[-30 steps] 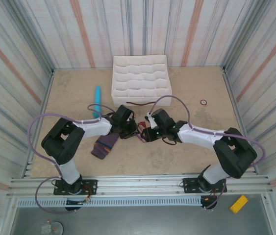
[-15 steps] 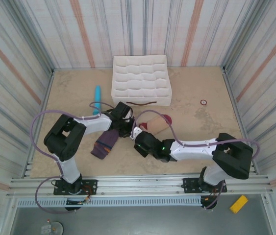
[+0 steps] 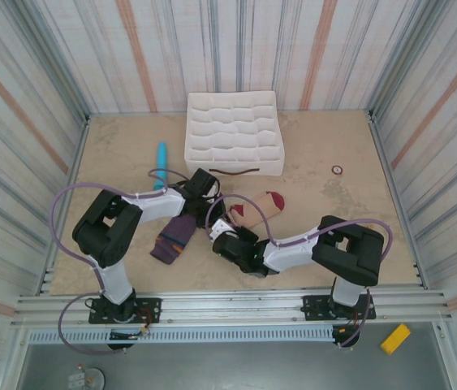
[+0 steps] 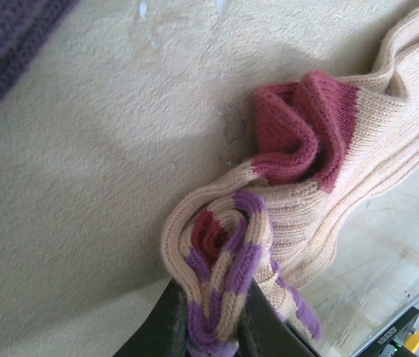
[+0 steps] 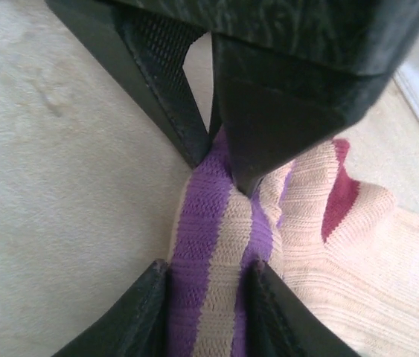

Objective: Roll the socks

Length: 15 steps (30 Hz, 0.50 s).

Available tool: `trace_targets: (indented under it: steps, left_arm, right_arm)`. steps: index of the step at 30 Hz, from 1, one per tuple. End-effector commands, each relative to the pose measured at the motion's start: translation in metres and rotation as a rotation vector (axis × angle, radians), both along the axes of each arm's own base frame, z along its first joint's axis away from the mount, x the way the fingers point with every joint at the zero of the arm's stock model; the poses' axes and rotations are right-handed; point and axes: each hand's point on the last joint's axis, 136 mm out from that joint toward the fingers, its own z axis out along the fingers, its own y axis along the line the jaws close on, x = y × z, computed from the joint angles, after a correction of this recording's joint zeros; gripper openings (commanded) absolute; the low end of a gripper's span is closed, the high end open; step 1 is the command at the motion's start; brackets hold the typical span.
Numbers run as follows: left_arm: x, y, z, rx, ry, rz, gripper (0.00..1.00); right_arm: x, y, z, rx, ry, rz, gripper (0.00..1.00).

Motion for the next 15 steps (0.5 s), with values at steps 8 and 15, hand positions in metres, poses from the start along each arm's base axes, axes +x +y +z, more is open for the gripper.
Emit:
trace_targets:
  steps: [8, 15]
  left_arm:
    - [-0.013, 0.016, 0.004, 0.021, -0.002, 0.011, 0.64]
    - [-0.009, 0.023, 0.022, 0.021, -0.030, 0.040, 0.74]
  right_arm:
    - [-0.012, -0.005, -0.041, 0.075, 0.220, 0.033, 0.00]
    - [-0.011, -0.021, -0.060, 0.098, 0.334, -0.030, 0.00]
